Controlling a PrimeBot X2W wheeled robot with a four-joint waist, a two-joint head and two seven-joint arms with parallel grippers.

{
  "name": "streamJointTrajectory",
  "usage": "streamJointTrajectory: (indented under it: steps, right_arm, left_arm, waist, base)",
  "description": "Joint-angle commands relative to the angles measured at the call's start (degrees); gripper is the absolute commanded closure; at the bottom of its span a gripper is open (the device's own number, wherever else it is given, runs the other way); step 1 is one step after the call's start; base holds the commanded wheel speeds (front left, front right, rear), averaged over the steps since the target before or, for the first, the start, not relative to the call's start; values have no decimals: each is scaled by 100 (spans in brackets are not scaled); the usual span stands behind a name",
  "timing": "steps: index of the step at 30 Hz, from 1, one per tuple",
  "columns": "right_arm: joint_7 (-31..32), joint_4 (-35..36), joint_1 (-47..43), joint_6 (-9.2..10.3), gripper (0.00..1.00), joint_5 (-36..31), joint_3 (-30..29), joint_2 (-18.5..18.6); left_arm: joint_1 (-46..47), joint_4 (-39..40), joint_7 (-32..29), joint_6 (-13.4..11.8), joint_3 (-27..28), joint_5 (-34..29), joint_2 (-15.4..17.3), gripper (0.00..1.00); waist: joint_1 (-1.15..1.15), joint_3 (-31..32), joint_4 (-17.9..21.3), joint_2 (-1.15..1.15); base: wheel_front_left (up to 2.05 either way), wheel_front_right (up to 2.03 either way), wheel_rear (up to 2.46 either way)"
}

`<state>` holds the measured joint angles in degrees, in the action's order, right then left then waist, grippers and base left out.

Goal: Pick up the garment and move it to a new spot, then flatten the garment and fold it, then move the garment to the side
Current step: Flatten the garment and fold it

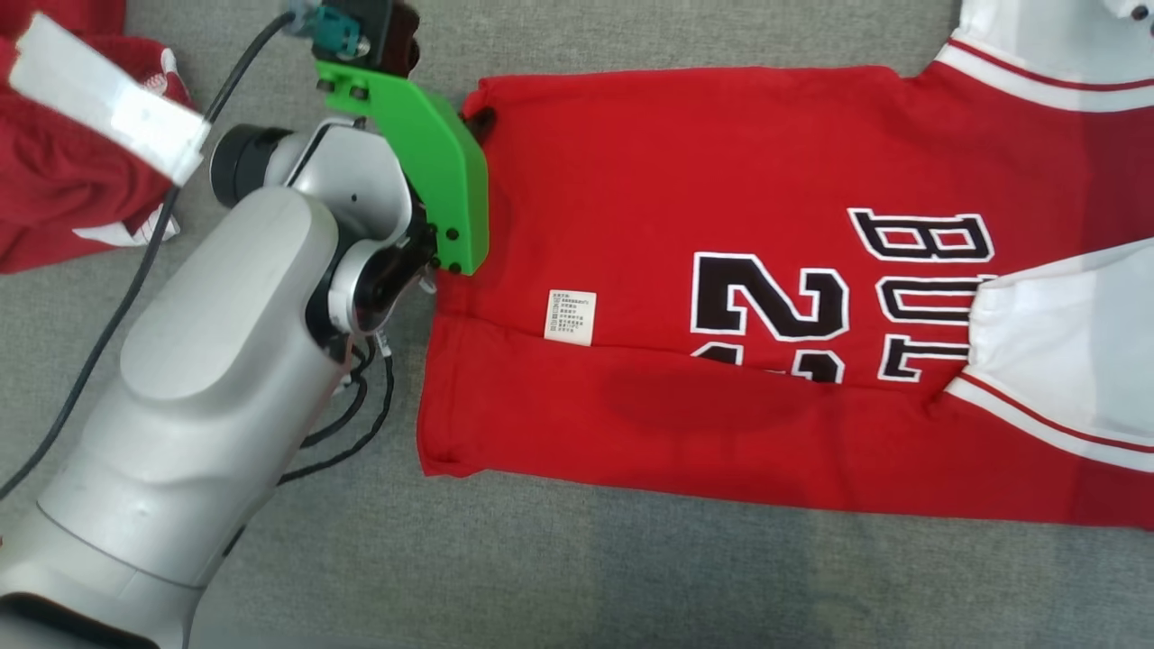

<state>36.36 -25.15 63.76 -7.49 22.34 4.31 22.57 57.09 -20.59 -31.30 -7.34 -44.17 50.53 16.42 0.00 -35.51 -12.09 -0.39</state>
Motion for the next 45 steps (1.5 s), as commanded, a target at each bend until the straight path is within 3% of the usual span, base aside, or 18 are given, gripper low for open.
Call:
streamJointTrajectory:
  steps: [1,6,13,24,31,38,45]
  right_arm:
    - [-101,236,-227,0,100,211,49,125]
    - [-285,1112,-1114,-1,100,862,15,362]
    - [-517,2341,-2795,-1,100,1409,-499,515]
    - [-678,4203,-5271,-1,100,1702,-1261,-254]
    - [-733,4609,-5879,-1,100,1687,-1202,-588]
    - [-713,4687,-6176,-1,100,1738,-1272,-749]
    - [-654,4617,-6436,-1,100,1698,-1346,-809]
  left_arm:
    - [-300,-25,107,-20,1,68,48,100]
    - [-682,231,523,-73,200,154,215,100]
    - [-1308,777,942,-225,282,95,487,100]
    - [-2265,1819,1395,-581,409,-75,1123,100]
    - [-2923,2349,1962,-628,384,-312,1429,100]
    - [-3416,2393,2641,-421,250,-657,1693,100]
    - [-3690,2122,3130,-269,40,-876,1622,100]
  waist:
    - [0,234,182,39]
    - [0,572,371,39]
    - [0,985,570,39]
    - [0,1269,947,39]
    - [0,1423,1141,39]
    - [0,1534,1134,39]
    - [0,1592,1039,39]
  base:
    - [0,0,0]
    - [0,0,0]
    - [0,0,0]
    - [0,0,0]
    - [0,0,0]
    - [0,0,0]
    - [0,0,0]
